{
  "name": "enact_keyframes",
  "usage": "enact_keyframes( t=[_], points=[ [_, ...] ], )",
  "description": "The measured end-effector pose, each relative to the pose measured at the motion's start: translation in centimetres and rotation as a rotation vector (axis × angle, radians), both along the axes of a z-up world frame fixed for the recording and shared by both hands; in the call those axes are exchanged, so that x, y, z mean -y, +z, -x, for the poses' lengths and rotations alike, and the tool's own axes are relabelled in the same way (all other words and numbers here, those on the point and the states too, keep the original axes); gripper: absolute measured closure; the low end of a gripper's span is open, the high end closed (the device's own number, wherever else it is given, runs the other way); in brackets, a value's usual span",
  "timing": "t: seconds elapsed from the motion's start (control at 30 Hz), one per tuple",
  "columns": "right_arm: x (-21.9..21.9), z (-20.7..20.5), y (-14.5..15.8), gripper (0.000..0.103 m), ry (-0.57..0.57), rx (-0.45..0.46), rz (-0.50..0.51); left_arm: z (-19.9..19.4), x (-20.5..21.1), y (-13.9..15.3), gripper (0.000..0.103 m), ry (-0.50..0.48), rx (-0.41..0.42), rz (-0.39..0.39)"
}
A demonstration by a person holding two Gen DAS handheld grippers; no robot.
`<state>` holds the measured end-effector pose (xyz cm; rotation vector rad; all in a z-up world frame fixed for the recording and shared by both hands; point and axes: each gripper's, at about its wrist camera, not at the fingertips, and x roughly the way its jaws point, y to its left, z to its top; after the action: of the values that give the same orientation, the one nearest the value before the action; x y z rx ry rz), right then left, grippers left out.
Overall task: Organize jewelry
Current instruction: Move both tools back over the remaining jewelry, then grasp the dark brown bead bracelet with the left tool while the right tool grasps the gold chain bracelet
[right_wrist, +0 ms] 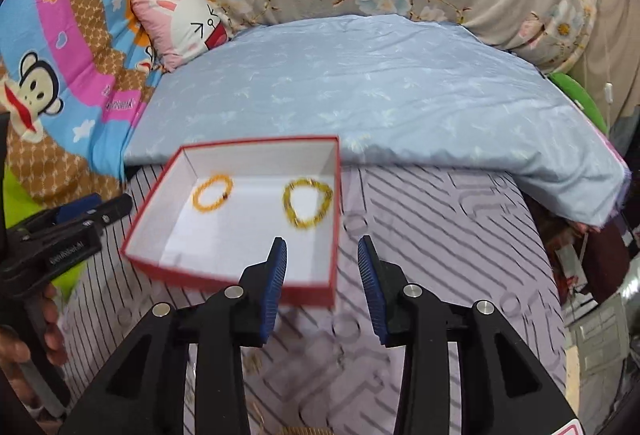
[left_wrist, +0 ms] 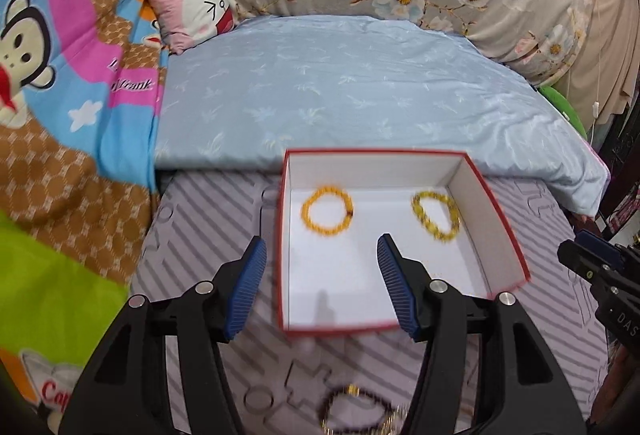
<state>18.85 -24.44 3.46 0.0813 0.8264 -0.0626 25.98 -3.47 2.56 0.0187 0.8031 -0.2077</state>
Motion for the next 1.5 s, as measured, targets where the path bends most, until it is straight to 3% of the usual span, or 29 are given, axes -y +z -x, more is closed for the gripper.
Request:
enact_keyframes(
  t=[0.27, 0.53, 0.67, 1.07, 1.17, 1.33, 1.5],
  points=[
    [-0.5, 8.1, -2.8, 0.066, -0.025, -0.080, -0.025, 8.1, -1.4, -3.1, 0.047, 0.030, -0.081, -0.021],
    [-0.1, 12.6, -6.6, 0.066, -0.069, -0.162, -0.068, 12.7, -2.3, -6.2, 0.047, 0.060, -0.154, -0.014],
    [0.3, 12.9, -8.3, 0.066, -0.085, -0.189, -0.079, 13.6, -2.3, -7.0, 0.047, 0.073, -0.174, 0.003],
    [0.1, 10.3, -10.7, 0.080, -0.077, -0.219, -0.086, 13.1, -2.6, -7.8, 0.047, 0.087, -0.196, 0.015],
    [-0.1, 10.0, -10.9, 0.083, -0.073, -0.215, -0.073, 12.8, -2.7, -8.0, 0.047, 0.089, -0.200, 0.012],
    [-0.5, 9.7, -10.9, 0.098, -0.067, -0.210, -0.034, 12.2, -2.9, -8.4, 0.047, 0.090, -0.214, 0.032],
    [-0.4, 9.8, -10.9, 0.099, -0.074, -0.208, -0.028, 11.6, -2.7, -8.2, 0.047, 0.083, -0.212, 0.039]
  ],
)
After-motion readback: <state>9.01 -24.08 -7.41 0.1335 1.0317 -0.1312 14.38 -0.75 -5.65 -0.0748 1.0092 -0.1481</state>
